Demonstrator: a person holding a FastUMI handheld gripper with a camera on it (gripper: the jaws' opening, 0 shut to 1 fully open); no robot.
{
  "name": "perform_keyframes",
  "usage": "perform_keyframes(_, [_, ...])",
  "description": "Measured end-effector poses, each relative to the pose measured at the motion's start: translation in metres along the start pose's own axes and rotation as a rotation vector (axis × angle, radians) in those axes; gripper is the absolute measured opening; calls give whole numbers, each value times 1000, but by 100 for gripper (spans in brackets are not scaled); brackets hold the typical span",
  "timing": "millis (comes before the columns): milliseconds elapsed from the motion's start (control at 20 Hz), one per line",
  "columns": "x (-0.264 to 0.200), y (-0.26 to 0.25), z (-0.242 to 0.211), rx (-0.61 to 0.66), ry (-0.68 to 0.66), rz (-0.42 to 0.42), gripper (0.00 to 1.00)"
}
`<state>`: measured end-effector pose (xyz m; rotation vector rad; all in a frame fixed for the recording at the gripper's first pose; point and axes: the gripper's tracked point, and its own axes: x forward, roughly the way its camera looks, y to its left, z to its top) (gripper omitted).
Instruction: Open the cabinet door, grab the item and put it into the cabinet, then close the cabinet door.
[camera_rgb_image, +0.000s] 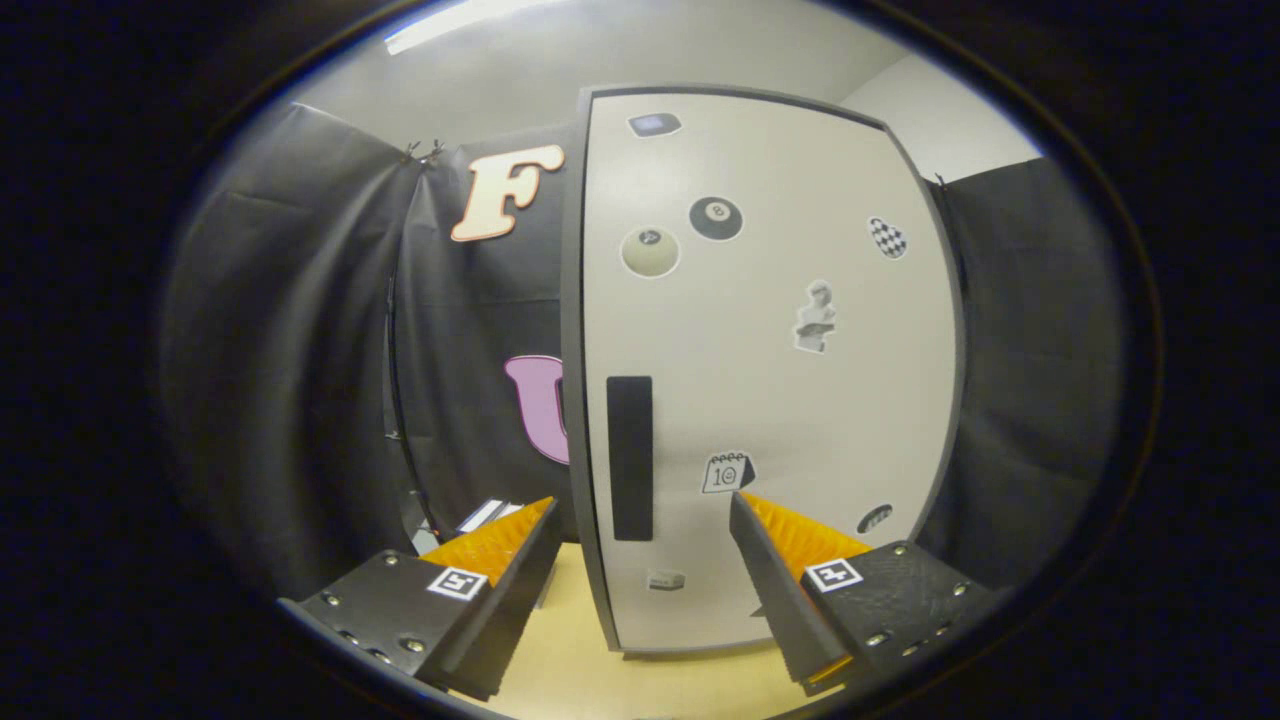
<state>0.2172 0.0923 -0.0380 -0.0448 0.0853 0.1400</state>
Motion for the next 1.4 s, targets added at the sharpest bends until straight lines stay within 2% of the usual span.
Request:
perform_keyframes(400, [58,9,-1,21,7,1,100])
perform_keyframes(800, [78,11,-7,35,26,-21,39])
perform_keyframes(850, [81,10,-11,41,44,-20,39])
perform_keyframes(900, [80,11,-8,50,30,-24,30])
perform_keyframes(1100, [78,10,-9,62,17,-34,30])
perform_keyframes(1150, [74,11,-9,61,12,-34,20])
perform_keyframes(1400, [51,6,-7,107,-32,-75,20])
